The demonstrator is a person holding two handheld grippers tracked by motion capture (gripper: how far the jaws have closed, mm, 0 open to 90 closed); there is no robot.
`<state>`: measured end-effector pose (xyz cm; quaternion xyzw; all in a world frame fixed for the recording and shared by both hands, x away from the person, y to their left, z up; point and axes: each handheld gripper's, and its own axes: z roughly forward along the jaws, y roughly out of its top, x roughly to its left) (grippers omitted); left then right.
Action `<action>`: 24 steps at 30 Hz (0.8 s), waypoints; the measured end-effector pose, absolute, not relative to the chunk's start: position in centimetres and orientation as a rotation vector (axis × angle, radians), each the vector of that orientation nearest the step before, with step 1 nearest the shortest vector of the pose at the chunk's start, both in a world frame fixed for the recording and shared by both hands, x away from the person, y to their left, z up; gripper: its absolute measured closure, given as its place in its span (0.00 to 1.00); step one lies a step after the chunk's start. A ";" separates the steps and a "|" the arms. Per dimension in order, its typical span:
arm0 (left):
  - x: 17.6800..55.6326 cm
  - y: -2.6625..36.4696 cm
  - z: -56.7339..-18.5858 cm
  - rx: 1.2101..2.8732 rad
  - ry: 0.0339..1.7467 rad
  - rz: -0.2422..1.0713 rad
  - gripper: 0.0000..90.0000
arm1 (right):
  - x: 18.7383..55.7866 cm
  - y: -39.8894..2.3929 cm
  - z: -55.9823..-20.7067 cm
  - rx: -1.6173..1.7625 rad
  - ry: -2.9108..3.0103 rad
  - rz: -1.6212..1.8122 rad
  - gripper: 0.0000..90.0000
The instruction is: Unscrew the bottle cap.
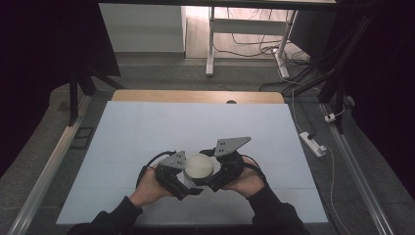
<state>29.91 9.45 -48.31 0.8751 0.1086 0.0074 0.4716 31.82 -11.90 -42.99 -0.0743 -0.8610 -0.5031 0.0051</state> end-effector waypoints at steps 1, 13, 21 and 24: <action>29.9 9.4 -48.3 2.149 0.251 0.014 0.08 | 31.9 -12.0 -43.0 -0.206 -2.690 -1.564 0.08; 30.1 9.9 -48.1 2.123 0.459 0.132 0.08 | 30.9 -11.7 -42.4 -0.539 -2.718 -1.664 0.00; 29.7 9.5 -47.9 2.118 0.567 0.207 0.08 | 29.8 -10.0 -42.7 -0.797 -2.818 -1.683 0.00; 29.6 9.3 -47.9 2.123 0.574 0.220 0.08 | 29.6 -9.7 -42.9 -0.845 -2.815 -1.691 0.02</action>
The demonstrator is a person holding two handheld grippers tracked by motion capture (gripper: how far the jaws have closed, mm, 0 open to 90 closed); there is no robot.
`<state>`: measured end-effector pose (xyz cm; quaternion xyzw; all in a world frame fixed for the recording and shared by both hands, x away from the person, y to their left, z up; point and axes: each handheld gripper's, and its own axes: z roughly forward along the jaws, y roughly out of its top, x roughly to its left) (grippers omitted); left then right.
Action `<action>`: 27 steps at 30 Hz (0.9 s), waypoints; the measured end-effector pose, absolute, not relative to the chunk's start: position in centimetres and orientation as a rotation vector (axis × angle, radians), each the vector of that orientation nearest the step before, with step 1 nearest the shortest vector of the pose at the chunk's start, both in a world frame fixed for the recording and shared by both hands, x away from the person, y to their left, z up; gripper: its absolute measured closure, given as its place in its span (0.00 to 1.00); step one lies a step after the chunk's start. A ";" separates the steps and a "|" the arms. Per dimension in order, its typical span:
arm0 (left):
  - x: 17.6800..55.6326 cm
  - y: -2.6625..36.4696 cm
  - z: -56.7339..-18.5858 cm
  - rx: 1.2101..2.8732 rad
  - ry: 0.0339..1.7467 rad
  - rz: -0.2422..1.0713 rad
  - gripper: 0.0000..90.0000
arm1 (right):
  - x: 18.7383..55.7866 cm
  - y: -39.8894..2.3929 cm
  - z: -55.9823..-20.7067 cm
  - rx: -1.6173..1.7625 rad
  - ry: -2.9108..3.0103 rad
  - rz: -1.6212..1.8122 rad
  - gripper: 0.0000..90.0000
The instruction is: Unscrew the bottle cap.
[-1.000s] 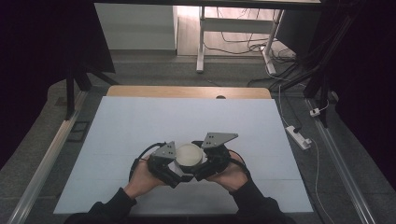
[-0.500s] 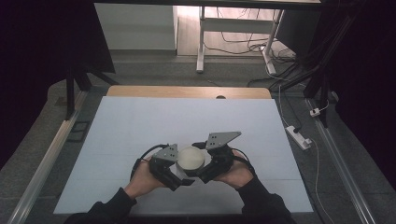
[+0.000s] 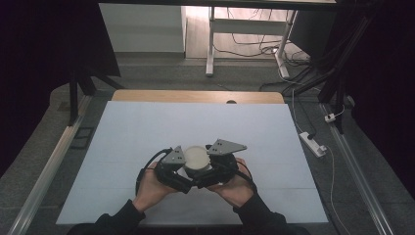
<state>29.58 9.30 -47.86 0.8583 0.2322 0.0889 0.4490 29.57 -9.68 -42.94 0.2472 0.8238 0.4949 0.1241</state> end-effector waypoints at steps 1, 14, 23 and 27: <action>29.5 9.2 -47.9 2.123 0.574 0.222 0.08 | 29.5 -9.6 -43.0 0.728 2.398 1.436 0.04; 29.9 9.5 -48.0 2.130 0.451 0.134 0.08 | 30.2 -10.5 -43.1 0.639 2.486 1.493 0.08; 30.1 9.8 -48.1 2.141 0.332 0.050 0.08 | 31.0 -11.4 -43.1 0.454 2.609 1.566 0.08; 30.1 9.7 -48.2 2.153 0.318 0.048 0.08 | 31.0 -11.5 -43.0 0.414 2.617 1.572 0.08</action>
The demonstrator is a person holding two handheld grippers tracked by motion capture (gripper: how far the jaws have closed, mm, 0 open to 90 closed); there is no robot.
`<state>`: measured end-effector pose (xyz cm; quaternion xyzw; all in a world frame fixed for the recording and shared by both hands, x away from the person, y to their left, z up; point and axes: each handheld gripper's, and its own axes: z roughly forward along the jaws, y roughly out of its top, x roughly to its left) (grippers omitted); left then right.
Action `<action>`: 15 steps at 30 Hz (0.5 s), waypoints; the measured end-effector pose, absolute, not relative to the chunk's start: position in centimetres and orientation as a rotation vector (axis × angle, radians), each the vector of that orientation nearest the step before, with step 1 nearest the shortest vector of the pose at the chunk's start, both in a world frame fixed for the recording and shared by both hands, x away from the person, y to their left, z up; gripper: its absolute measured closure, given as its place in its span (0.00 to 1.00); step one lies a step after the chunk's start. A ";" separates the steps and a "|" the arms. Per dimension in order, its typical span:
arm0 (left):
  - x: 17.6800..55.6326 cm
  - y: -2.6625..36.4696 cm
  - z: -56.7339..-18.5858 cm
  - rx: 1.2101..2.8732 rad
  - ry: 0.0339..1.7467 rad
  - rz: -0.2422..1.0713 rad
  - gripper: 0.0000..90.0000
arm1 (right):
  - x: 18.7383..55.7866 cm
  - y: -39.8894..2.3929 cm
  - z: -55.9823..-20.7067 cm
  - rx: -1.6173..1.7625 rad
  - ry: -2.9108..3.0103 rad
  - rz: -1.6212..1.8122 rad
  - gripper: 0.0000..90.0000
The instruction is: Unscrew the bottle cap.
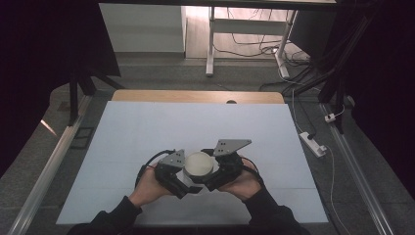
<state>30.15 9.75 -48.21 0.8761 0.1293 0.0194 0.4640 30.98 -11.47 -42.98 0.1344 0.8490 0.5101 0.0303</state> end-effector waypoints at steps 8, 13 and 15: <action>30.1 9.8 -48.3 2.152 0.321 0.049 0.08 | 30.9 -11.7 -42.5 0.408 2.596 1.591 0.08; 30.2 9.8 -48.4 2.161 0.324 0.056 0.08 | 30.8 -11.9 -42.2 0.407 2.580 1.597 0.08; 30.2 9.8 -48.4 2.161 0.324 0.055 0.08 | 30.8 -12.0 -42.1 0.412 2.574 1.599 0.08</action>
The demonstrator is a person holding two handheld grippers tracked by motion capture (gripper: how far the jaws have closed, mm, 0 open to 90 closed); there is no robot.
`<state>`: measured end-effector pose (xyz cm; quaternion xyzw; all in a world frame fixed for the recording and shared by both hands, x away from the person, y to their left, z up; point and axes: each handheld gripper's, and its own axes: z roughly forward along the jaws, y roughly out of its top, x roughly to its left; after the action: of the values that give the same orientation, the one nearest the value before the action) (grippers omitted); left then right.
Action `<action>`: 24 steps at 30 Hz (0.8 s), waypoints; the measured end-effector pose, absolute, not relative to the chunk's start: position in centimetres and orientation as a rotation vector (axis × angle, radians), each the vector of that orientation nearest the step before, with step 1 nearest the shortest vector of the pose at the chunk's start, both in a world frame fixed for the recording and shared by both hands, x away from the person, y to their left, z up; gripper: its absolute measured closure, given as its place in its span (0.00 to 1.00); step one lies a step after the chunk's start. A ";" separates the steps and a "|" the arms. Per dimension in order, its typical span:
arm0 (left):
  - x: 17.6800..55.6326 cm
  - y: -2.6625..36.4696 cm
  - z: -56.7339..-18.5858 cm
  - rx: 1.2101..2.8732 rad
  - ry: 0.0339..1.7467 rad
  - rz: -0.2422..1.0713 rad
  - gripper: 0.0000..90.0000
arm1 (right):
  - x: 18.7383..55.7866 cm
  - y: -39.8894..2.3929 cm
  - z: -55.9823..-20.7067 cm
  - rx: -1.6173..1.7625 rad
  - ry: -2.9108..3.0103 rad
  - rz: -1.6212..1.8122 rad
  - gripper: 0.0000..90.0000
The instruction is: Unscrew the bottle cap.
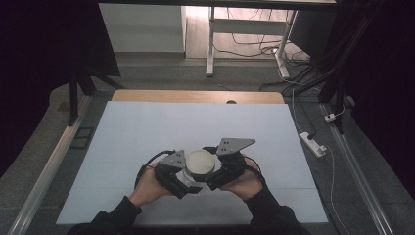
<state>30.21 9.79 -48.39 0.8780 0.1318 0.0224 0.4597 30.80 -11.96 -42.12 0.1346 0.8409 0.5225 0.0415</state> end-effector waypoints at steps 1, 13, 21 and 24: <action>30.2 9.8 -48.4 2.161 0.326 0.056 0.08 | 30.8 -12.0 -42.1 0.412 2.572 1.597 0.08; 30.3 10.2 -48.4 2.156 0.352 0.064 0.08 | 31.0 -12.6 -41.7 0.432 2.548 1.594 0.08; 30.5 10.5 -48.4 2.151 0.374 0.075 0.08 | 30.8 -12.9 -41.6 0.428 2.540 1.589 0.08; 30.6 10.8 -48.4 2.151 0.385 0.084 0.08 | 30.7 -13.1 -41.5 0.434 2.536 1.588 0.08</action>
<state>30.61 10.78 -48.40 0.8736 0.1566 0.0342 0.4595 30.69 -13.09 -41.50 0.1432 0.8374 0.5242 0.0592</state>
